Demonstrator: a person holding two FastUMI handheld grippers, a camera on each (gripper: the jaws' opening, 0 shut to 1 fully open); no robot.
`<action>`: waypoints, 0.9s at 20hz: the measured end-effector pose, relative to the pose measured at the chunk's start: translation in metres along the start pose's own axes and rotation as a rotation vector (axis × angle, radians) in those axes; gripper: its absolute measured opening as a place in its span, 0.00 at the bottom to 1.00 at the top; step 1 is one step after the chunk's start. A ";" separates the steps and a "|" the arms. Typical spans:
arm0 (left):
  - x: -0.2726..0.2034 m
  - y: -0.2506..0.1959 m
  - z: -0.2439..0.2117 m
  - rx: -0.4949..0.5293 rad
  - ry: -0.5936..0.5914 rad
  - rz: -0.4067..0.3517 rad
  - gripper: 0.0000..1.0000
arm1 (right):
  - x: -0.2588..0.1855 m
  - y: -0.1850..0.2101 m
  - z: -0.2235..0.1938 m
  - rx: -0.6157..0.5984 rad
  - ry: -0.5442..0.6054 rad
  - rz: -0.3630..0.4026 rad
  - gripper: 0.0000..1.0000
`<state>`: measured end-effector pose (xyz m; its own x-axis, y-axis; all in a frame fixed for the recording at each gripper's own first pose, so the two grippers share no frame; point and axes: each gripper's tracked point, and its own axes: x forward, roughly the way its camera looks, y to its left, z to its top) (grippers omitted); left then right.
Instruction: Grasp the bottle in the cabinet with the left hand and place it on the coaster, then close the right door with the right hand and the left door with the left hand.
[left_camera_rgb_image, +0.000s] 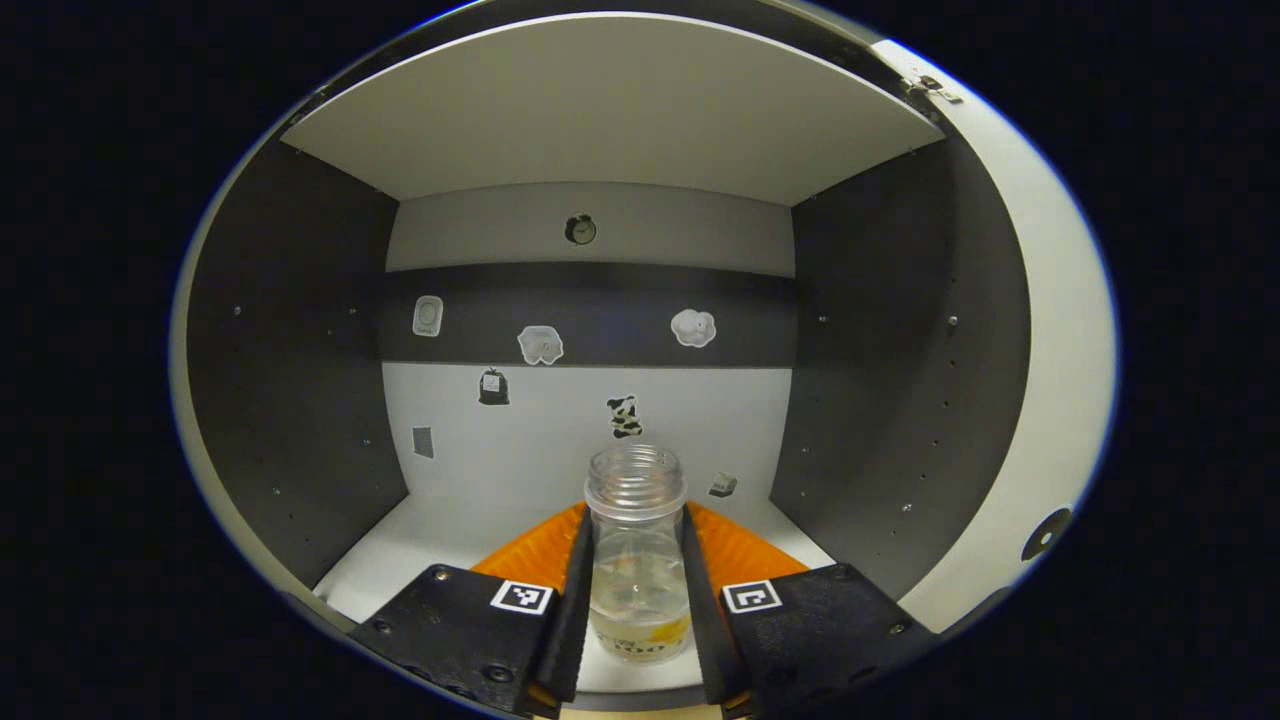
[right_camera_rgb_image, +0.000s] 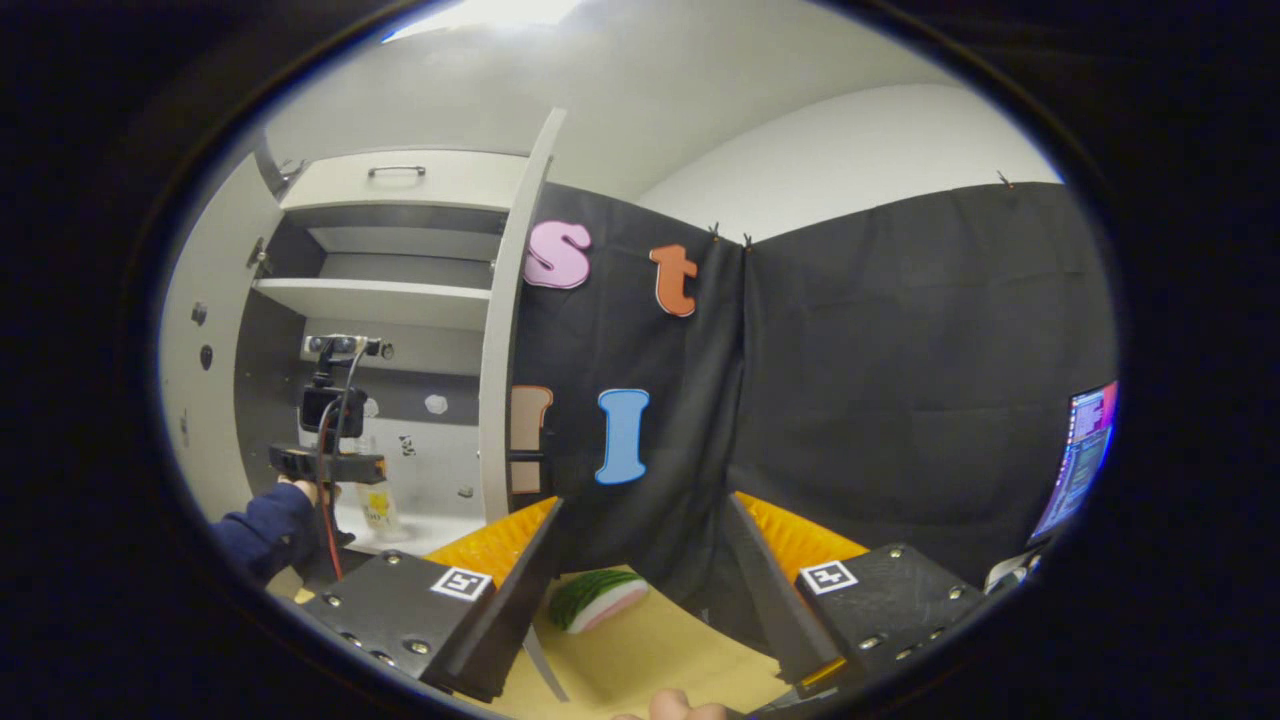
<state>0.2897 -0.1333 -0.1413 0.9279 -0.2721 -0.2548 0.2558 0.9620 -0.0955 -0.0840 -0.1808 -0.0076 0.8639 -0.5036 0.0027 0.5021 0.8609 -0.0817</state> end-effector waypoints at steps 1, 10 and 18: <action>-0.007 -0.002 0.000 -0.010 0.002 -0.019 0.47 | 0.001 0.000 0.000 0.007 0.000 0.004 0.96; -0.099 0.008 0.006 -0.015 -0.012 -0.109 0.49 | 0.005 -0.012 -0.005 0.059 0.007 0.068 0.93; -0.178 0.016 -0.036 0.004 0.021 -0.179 0.47 | 0.011 -0.009 -0.003 0.057 -0.006 0.152 0.93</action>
<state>0.1192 -0.0700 -0.1320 0.8616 -0.4396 -0.2539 0.4177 0.8981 -0.1375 -0.0791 -0.1941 -0.0098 0.9302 -0.3672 0.0008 0.3671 0.9299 -0.0248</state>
